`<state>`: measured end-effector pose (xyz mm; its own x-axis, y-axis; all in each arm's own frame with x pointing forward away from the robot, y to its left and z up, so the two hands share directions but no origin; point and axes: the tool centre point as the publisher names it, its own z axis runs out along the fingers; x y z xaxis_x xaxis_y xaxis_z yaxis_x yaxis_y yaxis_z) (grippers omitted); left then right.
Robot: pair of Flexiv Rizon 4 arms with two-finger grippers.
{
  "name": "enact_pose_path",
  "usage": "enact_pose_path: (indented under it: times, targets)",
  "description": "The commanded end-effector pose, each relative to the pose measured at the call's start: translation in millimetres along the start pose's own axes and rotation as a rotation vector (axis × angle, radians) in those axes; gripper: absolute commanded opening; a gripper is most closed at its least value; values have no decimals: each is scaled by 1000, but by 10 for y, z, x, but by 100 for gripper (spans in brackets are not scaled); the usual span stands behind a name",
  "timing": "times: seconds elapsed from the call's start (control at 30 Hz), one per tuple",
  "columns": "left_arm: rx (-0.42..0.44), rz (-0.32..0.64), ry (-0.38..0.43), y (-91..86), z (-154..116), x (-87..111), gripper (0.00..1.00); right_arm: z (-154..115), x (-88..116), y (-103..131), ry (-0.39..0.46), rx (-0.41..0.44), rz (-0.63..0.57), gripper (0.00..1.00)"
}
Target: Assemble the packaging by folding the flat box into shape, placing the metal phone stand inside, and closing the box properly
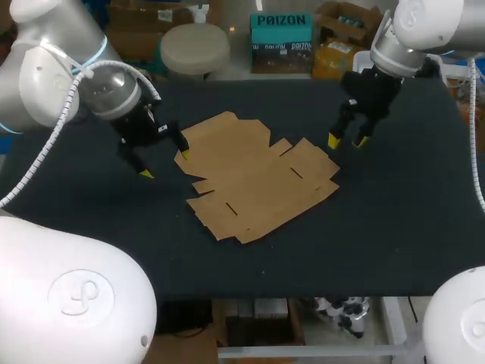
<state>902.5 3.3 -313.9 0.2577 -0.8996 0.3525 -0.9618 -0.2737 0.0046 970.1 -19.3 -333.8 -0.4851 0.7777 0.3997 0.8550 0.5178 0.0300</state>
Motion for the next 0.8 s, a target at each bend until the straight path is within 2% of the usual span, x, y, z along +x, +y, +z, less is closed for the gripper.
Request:
enact_pose_path:
  times: [0.03, 0.3, 0.4, 0.43, 0.53, 0.63, 0.7, 0.8]
  targets:
    - [33, -2, 18, 92, -9, -50, 100, 48, -65, 87, 27, 99, -2, 91]
    - [48, 31, 35, 141, 28, -41, 100, 223, -88, 216, 42, 120, -24, 91]
    - [53, 41, 37, 154, 31, -31, 100, 293, -108, 264, 56, 123, -31, 85]
    - [54, 42, 38, 156, 32, -30, 100, 317, -114, 279, 56, 125, -30, 78]
    - [57, 46, 37, 157, 40, -22, 100, 391, -133, 320, 66, 135, -28, 75]
    - [61, 54, 38, 155, 42, -14, 100, 438, -153, 347, 75, 138, -27, 60]
    - [64, 59, 40, 156, 42, -7, 100, 462, -163, 359, 83, 138, -29, 59]
    - [68, 65, 41, 159, 40, 5, 100, 501, -177, 380, 91, 141, -29, 50]
